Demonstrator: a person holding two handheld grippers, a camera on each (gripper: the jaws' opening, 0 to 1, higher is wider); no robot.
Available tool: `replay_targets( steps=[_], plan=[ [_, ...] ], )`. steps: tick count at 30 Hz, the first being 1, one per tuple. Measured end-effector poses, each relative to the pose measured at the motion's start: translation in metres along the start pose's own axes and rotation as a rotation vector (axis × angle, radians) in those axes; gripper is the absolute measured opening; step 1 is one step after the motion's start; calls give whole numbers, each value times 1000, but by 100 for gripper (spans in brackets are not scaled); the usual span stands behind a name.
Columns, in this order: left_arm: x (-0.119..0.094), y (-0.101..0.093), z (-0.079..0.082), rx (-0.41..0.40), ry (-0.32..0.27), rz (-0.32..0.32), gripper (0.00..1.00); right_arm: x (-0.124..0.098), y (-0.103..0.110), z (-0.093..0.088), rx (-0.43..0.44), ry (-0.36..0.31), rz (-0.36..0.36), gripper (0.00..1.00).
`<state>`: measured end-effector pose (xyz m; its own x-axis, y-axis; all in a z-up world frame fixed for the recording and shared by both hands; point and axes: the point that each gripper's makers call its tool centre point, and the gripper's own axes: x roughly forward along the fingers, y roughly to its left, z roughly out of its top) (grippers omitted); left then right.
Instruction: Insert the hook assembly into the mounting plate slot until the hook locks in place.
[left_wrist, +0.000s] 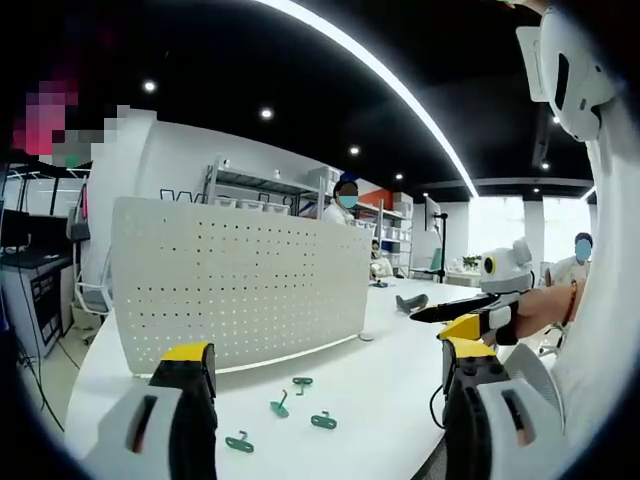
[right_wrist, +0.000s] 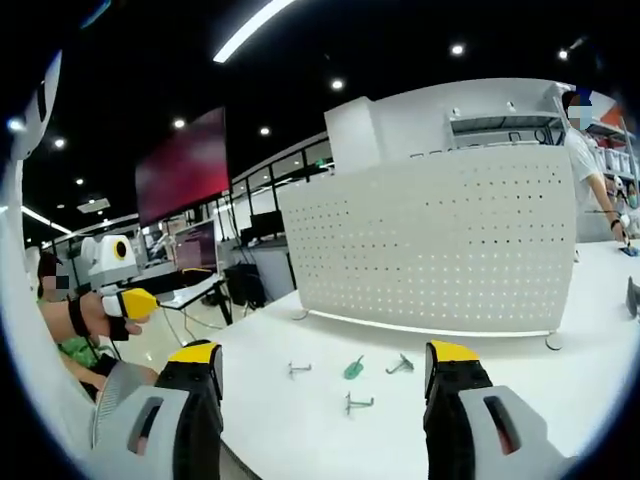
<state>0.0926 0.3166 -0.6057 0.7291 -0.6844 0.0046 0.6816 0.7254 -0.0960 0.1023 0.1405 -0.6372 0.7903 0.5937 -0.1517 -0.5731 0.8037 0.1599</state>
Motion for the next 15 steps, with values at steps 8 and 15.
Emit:
replay_targets(
  steps=[8, 15],
  plan=[
    [-2, 3, -3, -2, 4, 0, 96, 0, 0, -3, 3, 9, 4, 84],
    [-4, 5, -5, 1, 10, -5, 96, 0, 2, -3, 2, 14, 5, 84]
  ],
)
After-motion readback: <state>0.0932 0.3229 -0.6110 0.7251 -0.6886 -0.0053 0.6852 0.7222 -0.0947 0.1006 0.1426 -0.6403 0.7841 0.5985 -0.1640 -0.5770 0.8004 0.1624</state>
